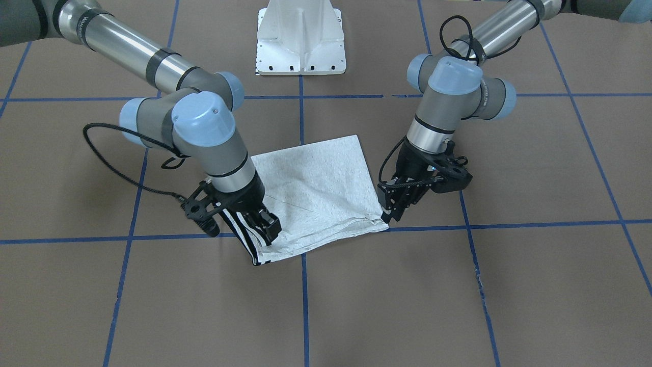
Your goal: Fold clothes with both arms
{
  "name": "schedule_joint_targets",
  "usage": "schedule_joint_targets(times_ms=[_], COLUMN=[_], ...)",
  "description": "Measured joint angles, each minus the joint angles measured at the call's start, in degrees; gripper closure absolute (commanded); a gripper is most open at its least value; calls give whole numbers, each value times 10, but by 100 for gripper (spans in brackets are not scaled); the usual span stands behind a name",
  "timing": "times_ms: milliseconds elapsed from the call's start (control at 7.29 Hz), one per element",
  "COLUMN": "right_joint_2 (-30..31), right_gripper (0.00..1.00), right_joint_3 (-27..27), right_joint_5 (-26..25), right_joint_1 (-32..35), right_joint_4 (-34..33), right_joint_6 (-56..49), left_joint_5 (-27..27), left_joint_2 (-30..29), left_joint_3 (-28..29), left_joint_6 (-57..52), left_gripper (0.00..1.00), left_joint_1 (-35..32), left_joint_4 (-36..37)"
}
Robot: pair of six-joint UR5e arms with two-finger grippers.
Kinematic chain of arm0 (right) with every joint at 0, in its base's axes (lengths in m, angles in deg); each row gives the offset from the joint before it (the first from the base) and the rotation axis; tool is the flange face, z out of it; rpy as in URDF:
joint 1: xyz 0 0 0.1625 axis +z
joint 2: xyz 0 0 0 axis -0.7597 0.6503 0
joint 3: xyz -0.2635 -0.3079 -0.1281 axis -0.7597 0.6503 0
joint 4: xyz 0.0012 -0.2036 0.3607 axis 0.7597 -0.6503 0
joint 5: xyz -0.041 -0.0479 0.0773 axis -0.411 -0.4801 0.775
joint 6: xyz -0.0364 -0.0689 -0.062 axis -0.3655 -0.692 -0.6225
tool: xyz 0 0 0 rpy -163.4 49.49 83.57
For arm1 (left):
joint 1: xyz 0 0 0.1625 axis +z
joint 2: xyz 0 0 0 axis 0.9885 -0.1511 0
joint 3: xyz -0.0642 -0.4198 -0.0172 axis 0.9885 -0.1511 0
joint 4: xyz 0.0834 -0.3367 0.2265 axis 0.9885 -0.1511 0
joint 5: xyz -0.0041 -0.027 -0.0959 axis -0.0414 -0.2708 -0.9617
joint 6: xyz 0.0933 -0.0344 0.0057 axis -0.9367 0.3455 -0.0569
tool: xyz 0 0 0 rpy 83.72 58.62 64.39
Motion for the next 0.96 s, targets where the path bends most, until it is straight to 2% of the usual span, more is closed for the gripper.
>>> schedule_joint_targets(times_ms=[274,549,823,960], right_joint_2=[8,68,159,199], right_gripper=[0,0,0,0], right_joint_3=[18,-8,-55,-72], right_joint_5=[25,59,120,152], right_joint_1=[33,69,136,176], right_joint_4=[1,1,-1,-2], right_joint_6=[-66,-157,-299,-381], left_joint_5=[-7,-73,-151,-196], left_joint_2=[1,22,94,130], left_joint_3=[8,-6,-49,-58], left_joint_6=[-30,-130,-314,-418], left_gripper=[53,53,53,53], left_joint_1=[-11,-35,-85,-131], left_joint_4=[-13,-15,-9,-8])
